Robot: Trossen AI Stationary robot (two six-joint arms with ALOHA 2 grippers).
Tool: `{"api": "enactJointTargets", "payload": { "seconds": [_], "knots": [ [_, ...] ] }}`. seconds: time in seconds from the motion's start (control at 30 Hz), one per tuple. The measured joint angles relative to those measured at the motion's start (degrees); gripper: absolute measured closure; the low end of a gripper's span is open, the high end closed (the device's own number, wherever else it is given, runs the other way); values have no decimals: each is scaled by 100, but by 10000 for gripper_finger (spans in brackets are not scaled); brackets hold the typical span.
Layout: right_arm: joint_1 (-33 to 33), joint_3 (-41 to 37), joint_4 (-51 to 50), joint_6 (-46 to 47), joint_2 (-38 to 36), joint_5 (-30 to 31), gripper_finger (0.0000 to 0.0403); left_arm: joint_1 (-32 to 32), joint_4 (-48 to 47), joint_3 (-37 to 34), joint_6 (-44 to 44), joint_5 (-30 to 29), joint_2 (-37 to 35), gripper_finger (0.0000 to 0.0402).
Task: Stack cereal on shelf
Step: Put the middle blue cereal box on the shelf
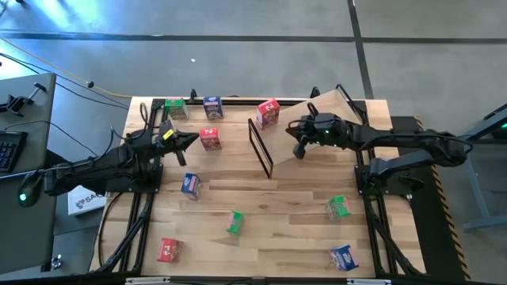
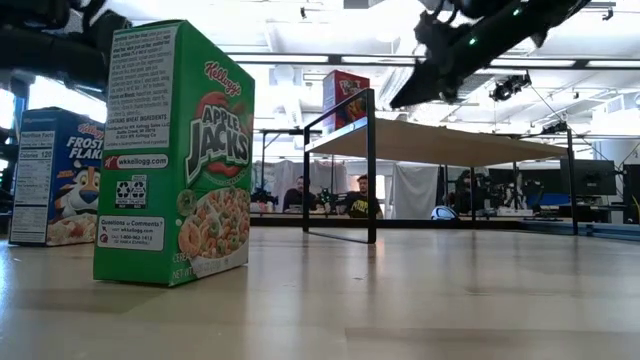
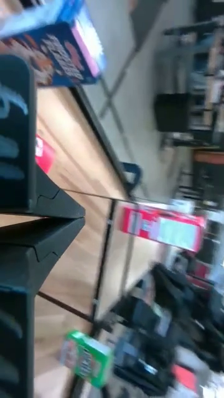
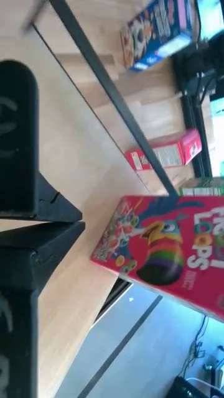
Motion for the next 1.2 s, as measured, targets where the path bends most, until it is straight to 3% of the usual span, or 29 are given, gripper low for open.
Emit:
{"api": "enactJointTargets", "payload": {
  "seconds": [0.23,0.37,0.53,0.83,1.2],
  "knots": [
    [408,0,-177,-126,-349,2,402,253,-1430,1260,-78,682,1310,383],
    [631,0,-286,-126,-360,2,402,106,-2423,1976,-490,1319,2063,345],
    [850,0,-486,-105,-339,4,402,-505,-3568,2713,-1110,1375,2733,283],
    [940,0,-803,-127,-339,10,402,-1630,-5803,3940,-3367,914,3696,177],
    [940,0,-1215,-239,-339,12,402,-2863,-6142,4171,-6076,1263,4738,107]
  ]
}}
